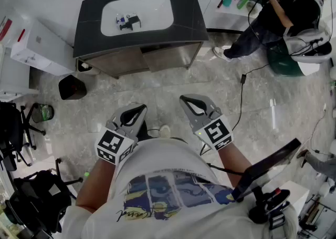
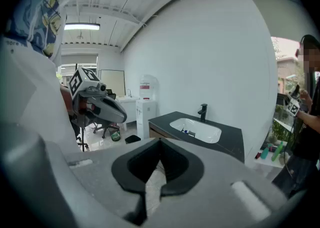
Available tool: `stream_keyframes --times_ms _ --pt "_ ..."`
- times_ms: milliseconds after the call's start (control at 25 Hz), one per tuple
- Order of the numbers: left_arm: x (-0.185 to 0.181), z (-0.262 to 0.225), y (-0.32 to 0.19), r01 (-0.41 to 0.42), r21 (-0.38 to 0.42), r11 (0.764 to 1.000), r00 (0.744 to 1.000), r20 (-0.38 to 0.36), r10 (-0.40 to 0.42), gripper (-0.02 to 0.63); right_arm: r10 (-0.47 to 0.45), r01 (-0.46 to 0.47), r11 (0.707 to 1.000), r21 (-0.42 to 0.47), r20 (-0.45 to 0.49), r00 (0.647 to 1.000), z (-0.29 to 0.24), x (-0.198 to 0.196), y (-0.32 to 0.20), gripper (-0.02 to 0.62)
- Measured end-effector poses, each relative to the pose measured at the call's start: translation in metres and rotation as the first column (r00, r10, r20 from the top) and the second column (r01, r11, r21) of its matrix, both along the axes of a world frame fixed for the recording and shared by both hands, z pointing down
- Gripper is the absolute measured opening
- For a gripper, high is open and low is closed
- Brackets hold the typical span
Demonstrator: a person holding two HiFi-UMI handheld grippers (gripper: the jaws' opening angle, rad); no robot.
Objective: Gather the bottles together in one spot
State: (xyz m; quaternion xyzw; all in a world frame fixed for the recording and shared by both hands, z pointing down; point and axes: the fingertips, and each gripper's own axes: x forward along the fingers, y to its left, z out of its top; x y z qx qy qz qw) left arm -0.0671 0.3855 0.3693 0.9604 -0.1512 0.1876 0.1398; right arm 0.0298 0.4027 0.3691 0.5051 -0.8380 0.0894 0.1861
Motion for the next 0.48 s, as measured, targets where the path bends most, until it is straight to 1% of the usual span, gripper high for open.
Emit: stream_keyframes --times_ms 120,320,480 --pt "-0.004 0.002 -0.014 -0.004 0.010 1.000 1.000 -0.001 0.004 0.002 0.008 -0.008 1.000 -0.011 -0.012 1.000 0.000 -0.002 -0.009 0.000" --pt "-0.009 0.002 -0.034 -0.011 -0.022 1.000 1.000 -0.012 0.010 0.002 0.012 -0.013 1.000 -0.016 -0.026 1.000 0.001 -0.007 -0.034 0.000" --pt "-0.018 0.003 -0.055 -0.008 -0.029 1.000 1.000 -0.018 0.008 0.002 0.001 -0.002 1.000 -0.022 -0.042 0.999 0.000 -0.016 -0.058 0.000"
